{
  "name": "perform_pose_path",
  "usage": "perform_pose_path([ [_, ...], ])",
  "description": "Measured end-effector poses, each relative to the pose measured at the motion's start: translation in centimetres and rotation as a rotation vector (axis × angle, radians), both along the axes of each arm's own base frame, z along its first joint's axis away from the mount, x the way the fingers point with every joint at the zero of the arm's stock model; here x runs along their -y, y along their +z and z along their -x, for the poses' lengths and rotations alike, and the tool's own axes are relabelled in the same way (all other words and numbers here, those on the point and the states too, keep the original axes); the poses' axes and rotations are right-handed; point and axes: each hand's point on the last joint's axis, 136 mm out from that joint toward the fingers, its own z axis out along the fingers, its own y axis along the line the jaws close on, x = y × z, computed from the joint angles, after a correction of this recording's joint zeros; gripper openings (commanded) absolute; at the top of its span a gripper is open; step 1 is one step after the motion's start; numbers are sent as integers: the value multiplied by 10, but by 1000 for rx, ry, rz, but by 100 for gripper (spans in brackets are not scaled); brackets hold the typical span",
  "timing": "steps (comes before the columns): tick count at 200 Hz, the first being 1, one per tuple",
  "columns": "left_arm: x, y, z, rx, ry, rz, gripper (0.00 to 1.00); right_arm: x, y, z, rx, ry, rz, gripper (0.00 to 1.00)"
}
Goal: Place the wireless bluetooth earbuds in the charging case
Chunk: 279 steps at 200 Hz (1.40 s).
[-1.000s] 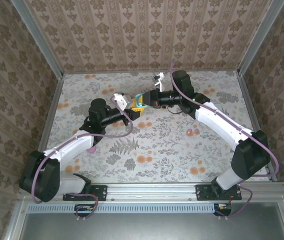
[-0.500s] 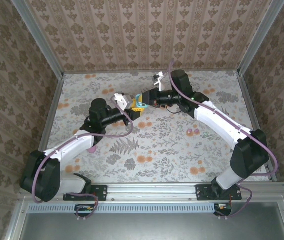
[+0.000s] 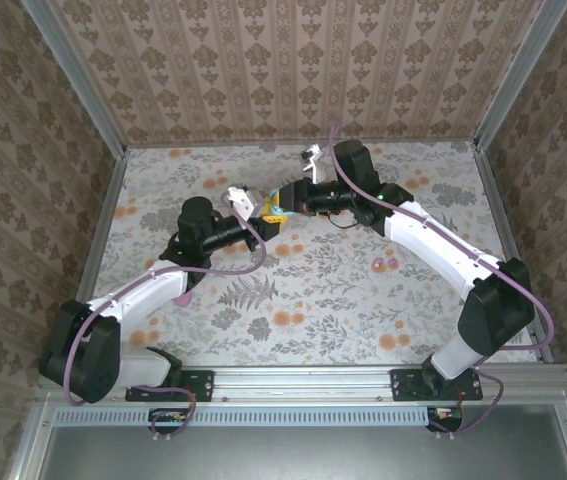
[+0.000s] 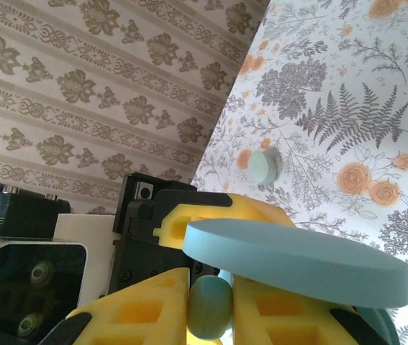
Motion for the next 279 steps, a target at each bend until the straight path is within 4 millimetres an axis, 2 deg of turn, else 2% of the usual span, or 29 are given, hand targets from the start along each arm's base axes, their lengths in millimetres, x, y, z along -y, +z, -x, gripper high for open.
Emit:
perform_pose_path([
  [73,0,-3,1,-12,-1,-7,22,1,-6,1,31,-16,69,26],
  [279,0,-2,0,-10,0,-6,22,3,-1,0,33,-37,84,32],
])
